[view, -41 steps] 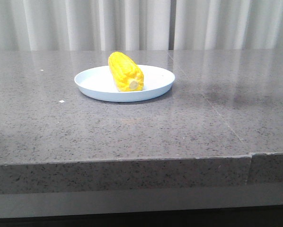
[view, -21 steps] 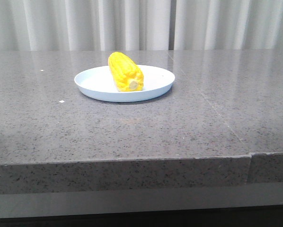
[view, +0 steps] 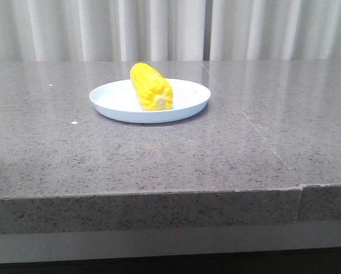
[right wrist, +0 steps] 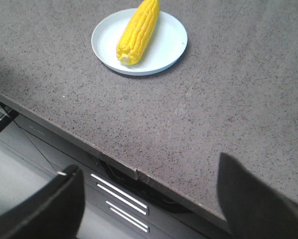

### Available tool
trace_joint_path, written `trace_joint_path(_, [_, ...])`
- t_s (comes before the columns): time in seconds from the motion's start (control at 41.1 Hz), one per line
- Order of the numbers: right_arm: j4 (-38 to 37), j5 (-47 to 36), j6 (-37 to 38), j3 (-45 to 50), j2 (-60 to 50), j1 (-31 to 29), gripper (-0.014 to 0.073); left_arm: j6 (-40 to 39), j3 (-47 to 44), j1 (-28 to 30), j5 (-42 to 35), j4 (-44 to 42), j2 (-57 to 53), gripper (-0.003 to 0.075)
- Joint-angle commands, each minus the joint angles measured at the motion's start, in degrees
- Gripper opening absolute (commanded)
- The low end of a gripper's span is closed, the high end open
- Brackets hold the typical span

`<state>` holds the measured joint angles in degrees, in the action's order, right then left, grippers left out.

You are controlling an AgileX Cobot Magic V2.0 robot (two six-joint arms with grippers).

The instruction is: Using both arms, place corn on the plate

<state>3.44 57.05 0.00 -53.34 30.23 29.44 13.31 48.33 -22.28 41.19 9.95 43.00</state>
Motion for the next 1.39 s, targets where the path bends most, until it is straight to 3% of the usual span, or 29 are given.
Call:
trace_joint_path(0.0, [-0.44,-4.74,-0.67,-0.77,-0.77,-0.08,0.0439,-0.57,1.52,0.12,-4.00,0.58,-0.18,0.0192])
trace_joint_path(0.146, [-0.44,-4.44,-0.67,-0.77,-0.81,-0.08,0.0086,-0.57,1.52,0.12,-4.00,0.58,-0.18,0.0022])
trace_joint_path(0.268, [-0.44,-4.44,-0.67,-0.77,-0.81,-0.08,-0.0116,-0.57,1.52,0.12,-4.00,0.58,-0.18,-0.0020])
trace_joint_path(0.95, [-0.44,-4.43,-0.67,-0.77,-0.81,-0.08,-0.0120,-0.47,1.11,0.42,-5.02,0.03,-0.48,-0.0020])
trace_joint_path(1.096, [-0.44,-4.41,-0.67,-0.77,-0.81,-0.08,-0.0120,-0.36,-4.90,5.73,-13.29,-5.47,-6.56,-0.0020])
trace_joint_path(1.364, [-0.44,-4.41,-0.67,-0.77,-0.81,-0.08,-0.0120,-0.36,-26.89,17.08,-32.40,-5.83,-24.15,-0.0020])
